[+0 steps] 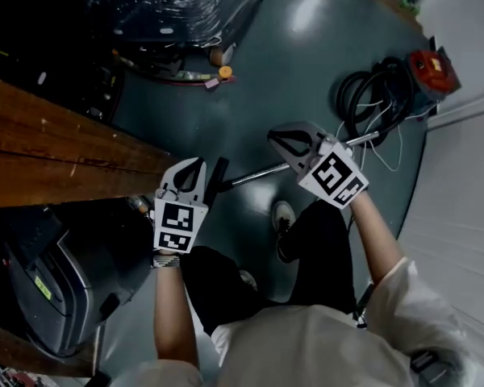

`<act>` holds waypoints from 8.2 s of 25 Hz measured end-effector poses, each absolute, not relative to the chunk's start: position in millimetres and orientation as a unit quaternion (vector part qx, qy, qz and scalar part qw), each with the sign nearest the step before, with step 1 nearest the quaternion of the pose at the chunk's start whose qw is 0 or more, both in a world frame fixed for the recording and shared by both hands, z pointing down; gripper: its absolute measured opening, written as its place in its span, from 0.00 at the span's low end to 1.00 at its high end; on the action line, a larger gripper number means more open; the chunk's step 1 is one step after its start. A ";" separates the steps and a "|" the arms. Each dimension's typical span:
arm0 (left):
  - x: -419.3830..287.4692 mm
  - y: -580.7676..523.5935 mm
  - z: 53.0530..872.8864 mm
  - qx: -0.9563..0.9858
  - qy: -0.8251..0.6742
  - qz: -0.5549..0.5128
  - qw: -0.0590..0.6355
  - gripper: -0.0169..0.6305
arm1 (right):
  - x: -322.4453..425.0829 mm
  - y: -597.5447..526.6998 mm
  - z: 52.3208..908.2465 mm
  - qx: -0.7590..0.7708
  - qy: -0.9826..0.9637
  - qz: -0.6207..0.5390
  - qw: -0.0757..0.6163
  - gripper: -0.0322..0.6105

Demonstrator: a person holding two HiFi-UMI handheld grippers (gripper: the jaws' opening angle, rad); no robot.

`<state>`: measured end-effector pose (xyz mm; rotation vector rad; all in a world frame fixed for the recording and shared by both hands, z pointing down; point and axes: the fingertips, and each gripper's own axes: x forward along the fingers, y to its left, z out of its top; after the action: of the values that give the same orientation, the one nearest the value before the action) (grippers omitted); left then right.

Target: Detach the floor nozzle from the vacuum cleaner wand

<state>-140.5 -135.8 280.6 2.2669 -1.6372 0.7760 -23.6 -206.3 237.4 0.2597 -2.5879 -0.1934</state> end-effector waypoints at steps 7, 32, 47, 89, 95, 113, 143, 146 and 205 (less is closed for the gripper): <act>-136.4 -130.0 367.0 0.786 -0.546 0.264 0.120 0.03 | -26.8 -191.9 332.4 0.062 -0.960 -0.069 0.264 0.10; -137.1 -126.0 560.1 0.819 -0.428 0.342 0.170 0.03 | -45.0 -172.3 526.0 0.005 -0.949 -0.057 0.309 0.10; -110.7 -119.5 648.1 0.837 -0.359 0.365 0.192 0.03 | -57.2 -153.5 639.1 -0.060 -0.930 -0.042 0.361 0.10; -95.8 -85.6 758.8 0.803 -0.235 0.491 0.241 0.31 | -56.4 -120.4 760.6 -0.200 -0.865 -0.101 0.448 0.30; -89.0 -86.8 766.5 0.801 -0.219 0.501 0.244 0.35 | -56.1 -120.5 766.2 -0.208 -0.860 -0.095 0.456 0.30; -97.7 -83.7 790.1 0.788 -0.213 0.526 0.238 0.31 | -55.2 -124.3 776.1 -0.207 -0.856 -0.082 0.466 0.31; -88.3 -65.0 781.4 0.811 -0.140 0.550 0.142 0.31 | -44.6 -109.3 758.4 -0.223 -0.862 -0.092 0.445 0.31; -86.3 -64.9 780.9 0.811 -0.140 0.550 0.141 0.31 | -42.1 -109.2 757.9 -0.221 -0.863 -0.093 0.445 0.31; -85.7 -71.1 786.2 0.807 -0.168 0.543 0.159 0.31 | -37.2 -115.1 771.7 -0.225 -0.854 -0.131 0.451 0.31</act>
<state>-85.7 -71.1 786.2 2.3072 -0.4801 1.5513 -37.2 -115.1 771.7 -0.5567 -2.1100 -0.3242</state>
